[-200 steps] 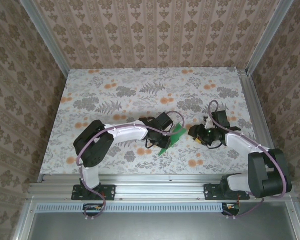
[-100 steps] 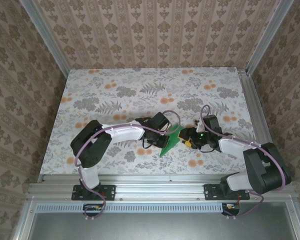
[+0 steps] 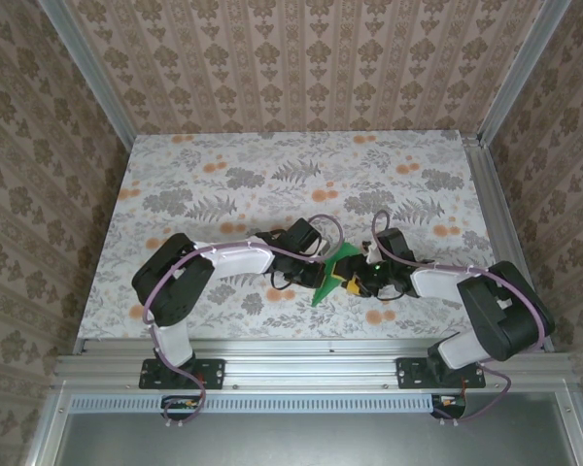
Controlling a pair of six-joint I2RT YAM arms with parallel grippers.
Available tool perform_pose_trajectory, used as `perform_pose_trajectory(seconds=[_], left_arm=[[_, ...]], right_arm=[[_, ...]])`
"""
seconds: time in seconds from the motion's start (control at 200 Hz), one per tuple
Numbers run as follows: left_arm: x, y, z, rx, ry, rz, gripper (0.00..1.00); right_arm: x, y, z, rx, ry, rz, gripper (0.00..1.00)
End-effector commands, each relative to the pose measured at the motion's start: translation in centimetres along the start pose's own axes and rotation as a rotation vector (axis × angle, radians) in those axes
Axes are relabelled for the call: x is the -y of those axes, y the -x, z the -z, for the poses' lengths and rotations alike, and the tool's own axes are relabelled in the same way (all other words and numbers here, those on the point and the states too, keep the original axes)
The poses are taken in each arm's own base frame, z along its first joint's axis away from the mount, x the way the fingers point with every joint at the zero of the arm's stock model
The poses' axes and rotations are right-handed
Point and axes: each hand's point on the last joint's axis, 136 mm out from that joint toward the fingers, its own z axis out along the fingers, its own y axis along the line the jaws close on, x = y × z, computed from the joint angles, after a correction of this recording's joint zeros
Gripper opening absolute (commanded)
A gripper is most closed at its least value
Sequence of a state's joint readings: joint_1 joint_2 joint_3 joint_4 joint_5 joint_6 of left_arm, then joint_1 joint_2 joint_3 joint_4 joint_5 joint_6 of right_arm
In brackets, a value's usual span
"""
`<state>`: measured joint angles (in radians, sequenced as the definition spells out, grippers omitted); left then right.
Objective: Fold a paper plane with a square sheet of paper (pick it up from the middle)
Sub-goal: Turn over the paper plane at the center of the table.
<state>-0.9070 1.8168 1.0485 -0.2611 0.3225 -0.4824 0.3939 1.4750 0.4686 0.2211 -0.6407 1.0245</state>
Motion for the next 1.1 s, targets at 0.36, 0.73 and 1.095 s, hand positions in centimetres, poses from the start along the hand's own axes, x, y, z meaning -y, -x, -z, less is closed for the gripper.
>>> perform_pose_trajectory(seconds=[0.36, 0.73, 1.095], left_arm=[[1.0, 0.5, 0.9, 0.032, -0.068, 0.031, 0.08], [1.9, 0.7, 1.4, 0.056, -0.145, 0.069, 0.07], [1.6, 0.9, 1.5, 0.070, -0.173, 0.101, 0.07]], right_arm=[[-1.5, 0.2, -1.3, -0.006, 0.061, -0.034, 0.54], [-0.9, 0.2, -2.1, -0.012, 0.041, -0.041, 0.37], [-1.1, 0.3, -2.2, -0.001, 0.036, -0.027, 0.22]])
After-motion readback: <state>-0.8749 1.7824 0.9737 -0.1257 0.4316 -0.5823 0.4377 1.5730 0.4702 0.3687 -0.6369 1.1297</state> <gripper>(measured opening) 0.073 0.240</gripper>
